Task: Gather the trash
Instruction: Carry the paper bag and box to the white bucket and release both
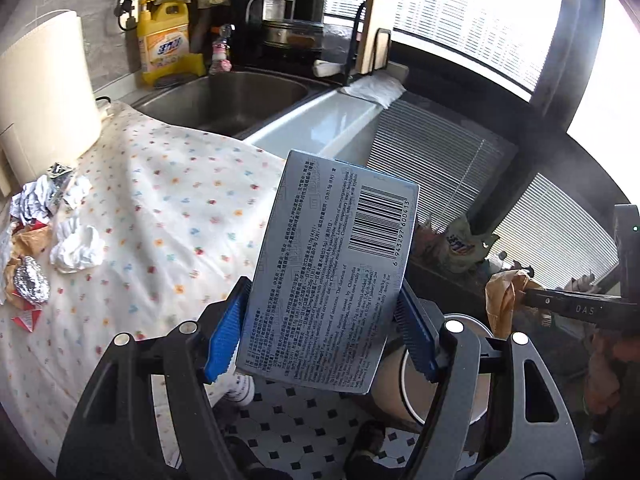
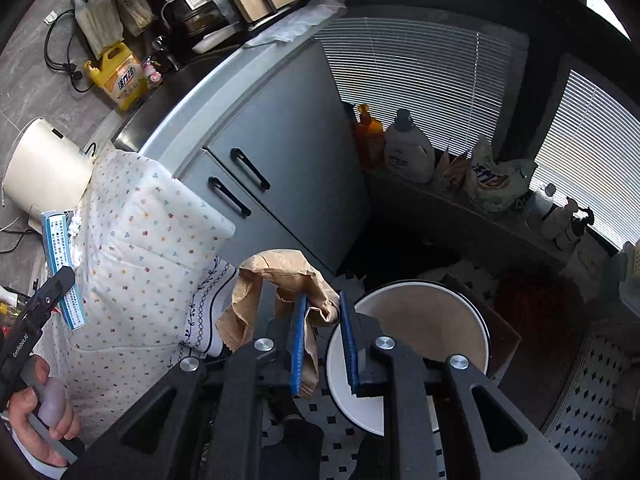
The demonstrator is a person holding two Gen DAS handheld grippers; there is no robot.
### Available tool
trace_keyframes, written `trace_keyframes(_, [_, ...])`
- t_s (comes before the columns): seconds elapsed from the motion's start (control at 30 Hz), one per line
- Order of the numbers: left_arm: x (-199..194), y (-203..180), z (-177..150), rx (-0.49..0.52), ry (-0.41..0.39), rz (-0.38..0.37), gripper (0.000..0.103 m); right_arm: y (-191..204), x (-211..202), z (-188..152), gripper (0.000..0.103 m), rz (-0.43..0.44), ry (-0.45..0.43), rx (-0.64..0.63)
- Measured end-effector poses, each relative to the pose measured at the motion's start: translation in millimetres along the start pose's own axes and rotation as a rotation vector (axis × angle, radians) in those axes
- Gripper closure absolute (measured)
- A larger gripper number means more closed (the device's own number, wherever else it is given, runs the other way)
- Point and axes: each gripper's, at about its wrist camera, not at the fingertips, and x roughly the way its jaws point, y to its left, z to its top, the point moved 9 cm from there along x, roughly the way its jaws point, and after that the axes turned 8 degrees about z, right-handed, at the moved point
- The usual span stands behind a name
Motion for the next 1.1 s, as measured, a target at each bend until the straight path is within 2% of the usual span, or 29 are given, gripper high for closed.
trace_keyframes(0.07, [7.7,-31.7,-8.4,0.029,0.024,-0.025,0.033,-27.0,1.4,-10.0,0.08,-0.015,0.03,0.029])
trace_keyframes(0.13, [14.7,-59.5,-16.2,0.06,0.047,-0.051,0.033,-48.1,2.3,-18.6,0.066,-0.017,0.051,0.055])
trace_keyframes(0.17, [19.4,-72.0,-19.9,0.076,0.063,-0.066,0.033,-56.4,1.5,-21.9,0.051,-0.017,0.054,0.065])
trace_keyframes(0.2, [23.7,-84.7,-24.9,0.092,0.081,-0.083,0.033,-64.4,-1.0,-24.7,0.041,-0.02,0.05,0.072])
trace_keyframes(0.27, [31.5,-109.1,-36.8,0.124,0.121,-0.114,0.033,-76.9,-6.8,-28.6,0.036,-0.026,0.043,0.081])
trace_keyframes(0.47, [47.4,-173.1,-72.4,0.179,0.234,-0.202,0.033,-120.6,-26.4,-33.6,0.032,-0.053,0.02,0.155])
trace_keyframes(0.67, [64.4,-213.2,-93.9,0.218,0.315,-0.251,0.033,-152.8,-62.0,-29.2,0.023,-0.105,-0.053,0.172])
trace_keyframes(0.8, [81.6,-238.6,-109.7,0.248,0.389,-0.293,0.032,-175.5,-74.1,-37.7,0.023,-0.13,-0.071,0.229])
trace_keyframes(0.83, [84.9,-242.4,-111.5,0.239,0.414,-0.311,0.03,-179.8,-75.5,-40.8,0.023,-0.134,-0.073,0.245])
trace_keyframes(0.87, [87.0,-244.5,-111.8,0.226,0.427,-0.318,0.023,-183.5,-77.1,-43.9,0.023,-0.138,-0.074,0.257])
trace_keyframes(0.9, [87.7,-244.3,-109.7,0.213,0.423,-0.314,0.016,-185.6,-77.7,-46.6,0.023,-0.141,-0.074,0.265])
trace_keyframes(1.0, [85.0,-234.5,-96.0,0.184,0.384,-0.284,0.01,-186.0,-75.9,-51.2,0.023,-0.148,-0.069,0.273])
trace_keyframes(1.1, [81.3,-214.6,-81.6,0.174,0.345,-0.243,0.009,-178.7,-68.9,-49.5,0.023,-0.149,-0.063,0.262])
